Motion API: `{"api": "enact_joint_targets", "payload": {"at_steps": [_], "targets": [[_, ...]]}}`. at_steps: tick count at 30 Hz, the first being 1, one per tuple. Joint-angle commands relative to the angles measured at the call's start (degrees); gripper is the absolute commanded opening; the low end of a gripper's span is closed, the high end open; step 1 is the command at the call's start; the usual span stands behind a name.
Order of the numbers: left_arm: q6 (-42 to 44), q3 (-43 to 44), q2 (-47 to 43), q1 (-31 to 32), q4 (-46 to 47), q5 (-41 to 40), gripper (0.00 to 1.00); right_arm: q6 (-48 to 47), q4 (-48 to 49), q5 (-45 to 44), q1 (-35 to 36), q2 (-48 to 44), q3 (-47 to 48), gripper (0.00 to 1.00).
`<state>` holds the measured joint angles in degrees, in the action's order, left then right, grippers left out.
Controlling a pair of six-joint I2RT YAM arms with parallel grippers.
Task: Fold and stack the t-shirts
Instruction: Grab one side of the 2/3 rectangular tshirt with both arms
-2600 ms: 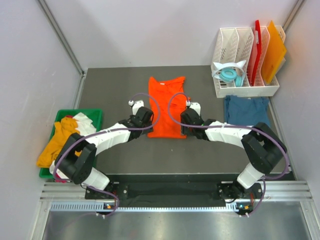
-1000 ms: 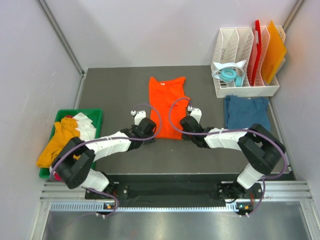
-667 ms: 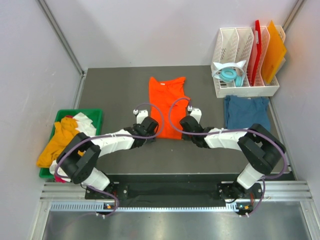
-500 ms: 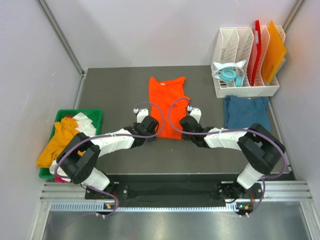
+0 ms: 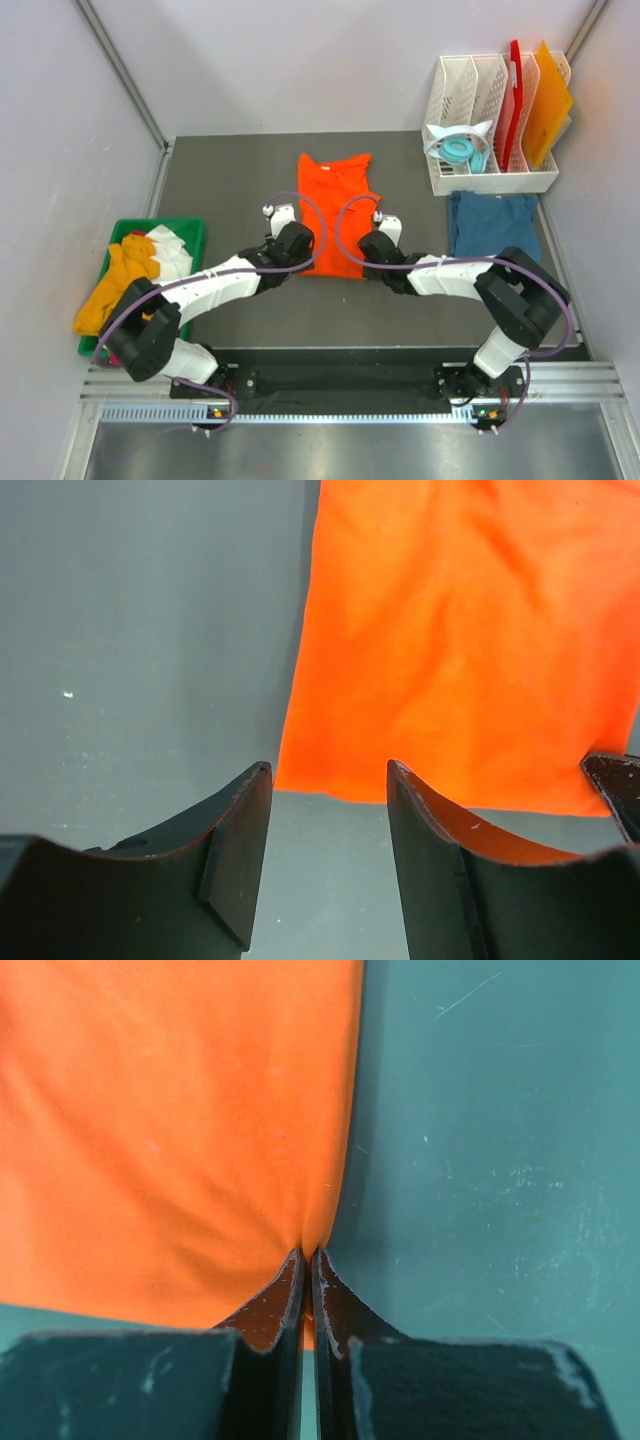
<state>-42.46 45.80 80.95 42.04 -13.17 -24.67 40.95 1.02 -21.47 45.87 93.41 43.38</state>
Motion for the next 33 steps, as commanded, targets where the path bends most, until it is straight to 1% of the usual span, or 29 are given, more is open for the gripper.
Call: {"api": "enact_joint_targets", "payload": {"at_steps": [1, 6, 12, 15, 16, 17, 19, 23, 28, 33], "targets": [[1.1, 1.8, 0.9, 0.1, 0.8, -1.7, 0.54, -0.4, -6.7, 3.8, 1.6, 3.4, -0.3, 0.0], [1.0, 0.5, 4.9, -1.3, 4.2, -0.7, 0.54, -0.8, -7.1, 3.7, 1.5, 3.4, -0.1, 0.0], [0.5, 0.4, 8.7, -2.6, 6.0, 1.5, 0.53, -1.0, -7.7, 3.5, 1.3, 3.1, 0.0, 0.0], [-0.3, 0.3, 10.1, -3.0, 5.9, 2.7, 0.46, -1.0, -7.9, 3.5, 1.2, 2.8, 0.0, 0.0], [-0.6, 0.1, 10.1, -3.1, 5.8, 3.0, 0.41, -1.1, -8.1, 3.4, 1.1, 2.7, -0.1, 0.0], [-1.0, -0.3, 10.0, -3.0, 5.7, 3.8, 0.32, -1.1, -8.2, 3.4, 1.0, 2.5, -0.2, 0.0], [-1.6, -1.5, 9.9, -3.0, 6.3, 4.6, 0.27, -1.1, -8.1, 3.2, 1.0, 2.3, -0.5, 0.0], [-2.9, -3.4, 10.1, -3.0, 6.3, 5.5, 0.0, -1.0, -8.0, 3.3, 0.9, 2.0, -1.1, 0.0], [-3.7, -5.8, 8.3, -3.0, 6.8, 6.7, 0.0, -0.4, -7.7, 3.3, 0.9, 1.5, -2.2, 0.0], [-5.3, -9.6, 5.0, -1.2, 5.3, 6.6, 0.0, 0.7, -6.9, 3.2, 0.9, -0.7, -5.3, 0.0]]}}
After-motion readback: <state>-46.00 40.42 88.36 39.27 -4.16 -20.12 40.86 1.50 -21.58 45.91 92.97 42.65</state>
